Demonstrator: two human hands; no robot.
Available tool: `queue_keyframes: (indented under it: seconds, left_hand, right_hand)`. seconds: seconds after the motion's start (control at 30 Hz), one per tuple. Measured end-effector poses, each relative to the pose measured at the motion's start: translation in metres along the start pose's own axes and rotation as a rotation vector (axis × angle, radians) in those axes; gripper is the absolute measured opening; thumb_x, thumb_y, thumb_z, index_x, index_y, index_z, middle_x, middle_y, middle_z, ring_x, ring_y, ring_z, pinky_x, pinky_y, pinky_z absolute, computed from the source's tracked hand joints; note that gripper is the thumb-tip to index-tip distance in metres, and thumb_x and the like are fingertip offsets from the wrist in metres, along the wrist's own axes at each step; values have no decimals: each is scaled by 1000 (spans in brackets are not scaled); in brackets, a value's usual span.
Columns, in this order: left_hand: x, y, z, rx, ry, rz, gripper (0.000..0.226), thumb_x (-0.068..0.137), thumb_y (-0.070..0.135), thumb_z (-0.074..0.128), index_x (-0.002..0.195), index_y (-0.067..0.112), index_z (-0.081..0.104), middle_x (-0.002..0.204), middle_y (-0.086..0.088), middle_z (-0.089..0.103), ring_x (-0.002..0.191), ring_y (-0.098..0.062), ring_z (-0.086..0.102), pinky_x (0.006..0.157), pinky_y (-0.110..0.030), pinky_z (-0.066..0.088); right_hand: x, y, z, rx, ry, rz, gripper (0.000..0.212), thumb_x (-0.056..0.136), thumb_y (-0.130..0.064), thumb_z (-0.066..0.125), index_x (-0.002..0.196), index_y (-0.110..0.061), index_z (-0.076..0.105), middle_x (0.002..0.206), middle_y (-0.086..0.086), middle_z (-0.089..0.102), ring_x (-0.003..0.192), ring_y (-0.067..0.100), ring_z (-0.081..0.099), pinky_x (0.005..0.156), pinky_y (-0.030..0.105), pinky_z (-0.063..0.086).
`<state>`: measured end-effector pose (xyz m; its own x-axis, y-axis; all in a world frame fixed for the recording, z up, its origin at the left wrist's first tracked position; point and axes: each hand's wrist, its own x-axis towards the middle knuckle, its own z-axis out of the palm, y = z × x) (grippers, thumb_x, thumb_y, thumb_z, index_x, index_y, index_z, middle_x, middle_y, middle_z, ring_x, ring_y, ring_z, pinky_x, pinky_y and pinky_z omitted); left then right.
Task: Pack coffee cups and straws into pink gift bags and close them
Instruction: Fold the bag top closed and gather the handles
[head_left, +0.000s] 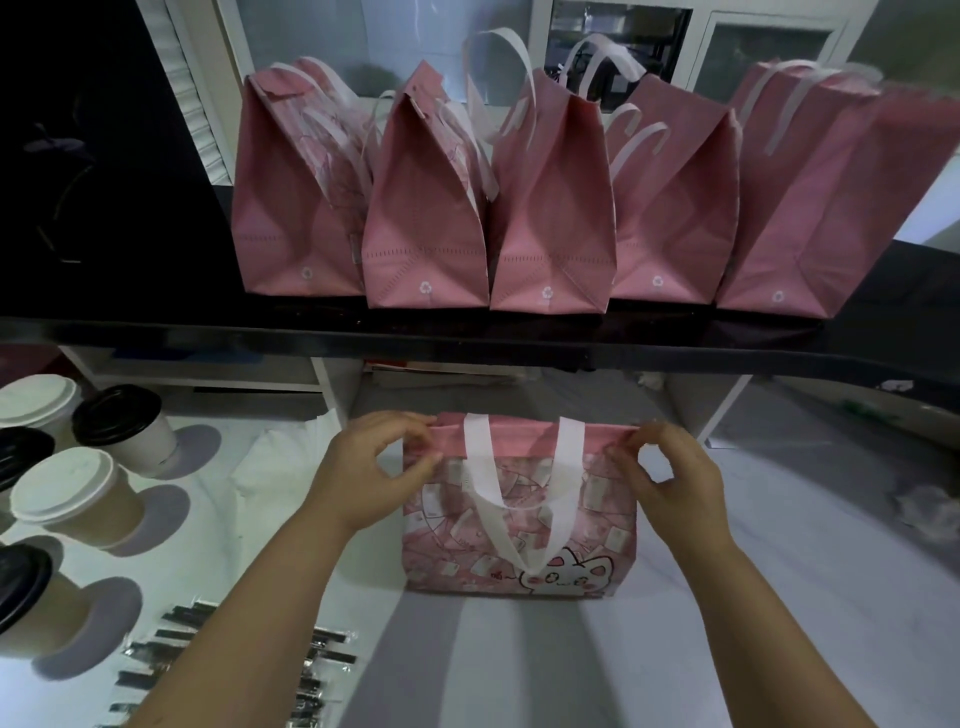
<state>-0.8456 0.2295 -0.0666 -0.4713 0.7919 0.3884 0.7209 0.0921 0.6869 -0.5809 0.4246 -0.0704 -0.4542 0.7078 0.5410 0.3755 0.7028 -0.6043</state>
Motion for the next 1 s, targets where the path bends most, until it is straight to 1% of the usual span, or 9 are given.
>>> queue_keyframes:
  seconds: [0.07, 0.13, 0.23, 0.33, 0.53, 0.63, 0.73, 0.83, 1.0]
  left_hand:
    - [4, 8, 5, 40, 38, -18, 22, 77, 28, 79, 91, 35, 63, 92, 24, 65, 91, 1, 58, 78, -24, 49]
    - [10, 12, 7, 60, 13, -47, 30, 80, 27, 77, 103, 39, 62, 94, 25, 62, 92, 0, 56, 80, -25, 46]
    - [18, 14, 7, 227, -37, 57, 21, 84, 16, 72, 104, 24, 72, 94, 12, 66, 89, -13, 59, 82, -34, 45]
    - [21, 16, 6, 306, -22, 98, 9, 84, 11, 70, 89, 19, 73, 85, 8, 65, 84, -17, 59, 79, -30, 37]
    - [23, 19, 1, 239, -52, 29, 12, 83, 14, 73, 92, 22, 73, 88, 13, 62, 86, -10, 57, 76, -29, 46]
    - [28, 23, -8, 34, -70, -60, 24, 82, 26, 73, 101, 38, 67, 97, 26, 61, 94, 5, 57, 77, -16, 45]
    - [46, 45, -5, 1, -66, 26, 29, 82, 42, 69, 111, 37, 67, 105, 26, 60, 101, 6, 55, 85, -17, 43]
    - [60, 69, 20, 257, -192, 135, 37, 84, 51, 64, 116, 32, 67, 109, 12, 65, 105, -12, 56, 91, -36, 43]
    - [52, 69, 61, 508, -199, 168, 27, 92, 22, 51, 112, 31, 67, 105, 8, 66, 104, -19, 53, 90, -34, 25]
  right_hand:
    - [5, -8, 1, 157, -79, 212, 41, 82, -14, 75, 101, -43, 53, 94, -28, 62, 93, -7, 57, 76, 13, 43]
    - [11, -9, 1, 159, -180, 256, 43, 86, -13, 71, 110, -43, 53, 100, -23, 62, 98, -1, 58, 76, 12, 40]
    - [18, -10, -1, 3, -261, 242, 29, 89, -10, 67, 92, -37, 59, 97, -15, 62, 95, 10, 59, 73, 17, 40]
    - [21, -9, -2, -59, -227, 235, 32, 87, -7, 67, 77, -36, 58, 84, -19, 61, 82, 2, 57, 64, 12, 36]
    - [23, -9, -1, -38, -283, 249, 22, 88, -6, 67, 82, -27, 64, 88, -9, 65, 85, 12, 60, 67, 17, 40]
    - [38, -15, -18, -35, -410, 175, 21, 92, -18, 64, 109, -30, 68, 102, -19, 63, 92, -5, 54, 74, 9, 37]
    - [52, -39, -23, 121, -379, 109, 23, 89, -27, 67, 108, -40, 67, 100, -34, 57, 93, -19, 53, 75, 1, 39]
    - [57, -62, 0, -59, -517, -21, 31, 84, -34, 73, 115, -31, 69, 101, -20, 62, 89, 0, 57, 81, 22, 48]
    - [48, -64, 34, -426, -431, -125, 16, 90, -29, 61, 99, -25, 73, 95, -1, 70, 93, 26, 61, 74, 33, 38]
